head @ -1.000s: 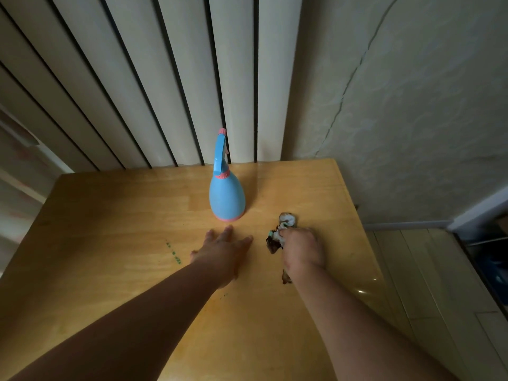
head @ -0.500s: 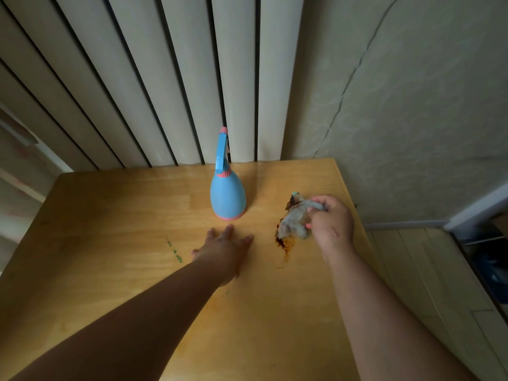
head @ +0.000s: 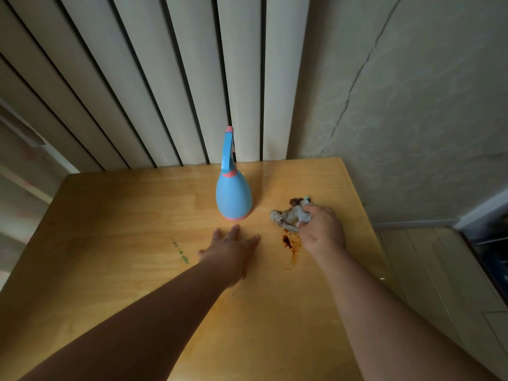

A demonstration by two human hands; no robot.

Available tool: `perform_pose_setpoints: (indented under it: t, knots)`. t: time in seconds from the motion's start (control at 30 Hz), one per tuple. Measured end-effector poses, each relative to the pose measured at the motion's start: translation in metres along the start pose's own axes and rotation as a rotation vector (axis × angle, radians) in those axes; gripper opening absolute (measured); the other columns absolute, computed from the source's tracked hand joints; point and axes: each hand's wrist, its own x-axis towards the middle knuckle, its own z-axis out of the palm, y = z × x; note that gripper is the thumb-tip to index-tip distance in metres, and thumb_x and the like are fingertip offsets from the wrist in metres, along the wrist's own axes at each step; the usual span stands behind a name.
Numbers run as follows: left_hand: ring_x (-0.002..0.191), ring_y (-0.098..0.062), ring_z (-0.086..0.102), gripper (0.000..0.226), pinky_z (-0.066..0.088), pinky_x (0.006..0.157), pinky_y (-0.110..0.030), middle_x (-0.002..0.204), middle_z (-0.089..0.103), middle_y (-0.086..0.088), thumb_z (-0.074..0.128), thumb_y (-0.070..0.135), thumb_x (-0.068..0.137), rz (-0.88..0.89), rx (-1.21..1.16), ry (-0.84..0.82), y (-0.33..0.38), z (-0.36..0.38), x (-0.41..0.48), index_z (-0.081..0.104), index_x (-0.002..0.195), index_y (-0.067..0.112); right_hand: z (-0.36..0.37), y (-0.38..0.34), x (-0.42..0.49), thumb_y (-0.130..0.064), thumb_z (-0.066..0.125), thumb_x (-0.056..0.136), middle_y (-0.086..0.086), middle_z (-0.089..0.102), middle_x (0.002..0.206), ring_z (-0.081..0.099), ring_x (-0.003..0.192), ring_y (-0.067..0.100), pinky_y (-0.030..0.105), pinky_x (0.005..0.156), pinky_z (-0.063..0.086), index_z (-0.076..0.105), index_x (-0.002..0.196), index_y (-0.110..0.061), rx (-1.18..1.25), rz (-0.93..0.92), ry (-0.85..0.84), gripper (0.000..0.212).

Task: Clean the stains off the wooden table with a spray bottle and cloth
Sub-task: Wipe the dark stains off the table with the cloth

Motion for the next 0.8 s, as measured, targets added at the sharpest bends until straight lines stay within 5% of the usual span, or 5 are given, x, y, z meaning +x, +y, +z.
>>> perform_pose_setpoints:
  t: [0.17, 0.4, 0.8]
  knots:
    - [0.149, -0.041, -0.007, 0.098, 0.031, 0.107, -0.069, 0.165, -0.009, 0.001, 0.071, 0.018, 0.087, 0.0, -0.015, 0.003, -0.001, 0.001, 0.002, 0.006, 0.15, 0.054, 0.021, -0.005, -0.002, -0.035, 0.057, 0.095, 0.002, 0.045, 0.144, 0.042, 0.131, 0.024, 0.035, 0.104, 0.039, 0.044, 0.142, -0.022, -0.117, -0.095, -0.058, 0.051]
    - [0.149, -0.04, -0.007, 0.099, 0.03, 0.109, -0.068, 0.165, -0.008, 0.0, 0.072, 0.016, 0.086, -0.009, -0.022, 0.005, 0.0, 0.001, 0.0, 0.007, 0.151, 0.053, 0.031, -0.014, -0.003, -0.017, 0.055, 0.094, 0.005, 0.066, 0.116, 0.061, 0.106, 0.023, 0.031, 0.085, 0.053, 0.066, 0.12, -0.024, -0.16, -0.071, 0.037, 0.028]
    - [0.149, -0.041, -0.005, 0.098, 0.031, 0.108, -0.068, 0.165, -0.007, 0.0, 0.072, 0.019, 0.086, -0.006, -0.01, 0.003, 0.0, -0.001, -0.001, 0.006, 0.151, 0.053, 0.028, -0.005, -0.033, -0.017, 0.051, 0.097, 0.004, 0.065, 0.117, 0.06, 0.107, 0.023, 0.029, 0.086, 0.051, 0.066, 0.12, -0.026, -0.277, -0.106, -0.031, 0.029]
